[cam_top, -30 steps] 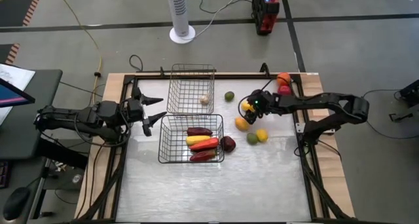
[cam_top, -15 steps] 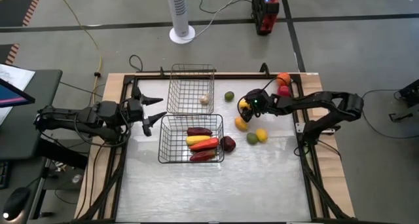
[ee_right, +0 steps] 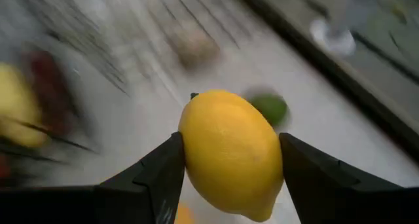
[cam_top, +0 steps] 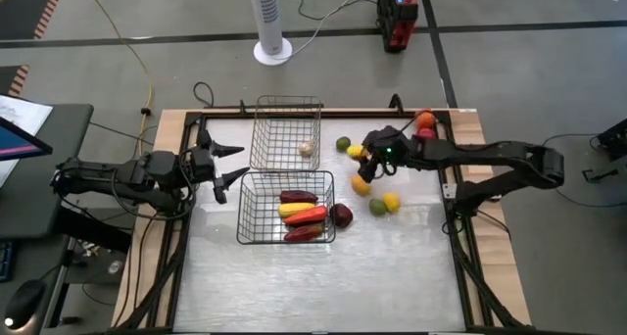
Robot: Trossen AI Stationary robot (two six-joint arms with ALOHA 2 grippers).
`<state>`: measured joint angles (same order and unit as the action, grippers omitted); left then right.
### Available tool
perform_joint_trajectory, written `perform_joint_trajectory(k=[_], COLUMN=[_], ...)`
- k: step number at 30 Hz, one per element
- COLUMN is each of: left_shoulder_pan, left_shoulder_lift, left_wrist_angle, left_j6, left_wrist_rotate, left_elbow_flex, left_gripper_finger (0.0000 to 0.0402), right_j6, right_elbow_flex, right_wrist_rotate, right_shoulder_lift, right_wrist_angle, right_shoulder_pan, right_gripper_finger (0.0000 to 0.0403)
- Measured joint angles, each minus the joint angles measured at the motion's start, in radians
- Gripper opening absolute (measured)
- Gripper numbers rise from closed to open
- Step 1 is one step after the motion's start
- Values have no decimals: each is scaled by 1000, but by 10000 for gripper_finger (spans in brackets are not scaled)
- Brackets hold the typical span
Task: Sort produce into baskets
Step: Put the top lemon into the gold wire basket
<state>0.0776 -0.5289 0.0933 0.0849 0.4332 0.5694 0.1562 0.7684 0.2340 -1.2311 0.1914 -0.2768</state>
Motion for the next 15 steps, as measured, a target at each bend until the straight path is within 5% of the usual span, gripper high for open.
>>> perform_joint_trajectory(k=[8, 15], left_shoulder_pan=[0, 0], left_shoulder_lift=[0, 0], left_wrist_angle=[-27, -24], left_j6=[-1, -16], left_wrist_rotate=[0, -8], left_elbow_flex=[0, 0], left_gripper_finger=[249, 249], right_j6=[-77, -165], right_elbow_flex=[67, 134], right_wrist_rotate=[40, 86], right_shoulder_lift=[-1, -120], right_wrist_angle=[-302, -466], right_shoulder_pan=[171, 185], right_gripper_finger=[254, 254])
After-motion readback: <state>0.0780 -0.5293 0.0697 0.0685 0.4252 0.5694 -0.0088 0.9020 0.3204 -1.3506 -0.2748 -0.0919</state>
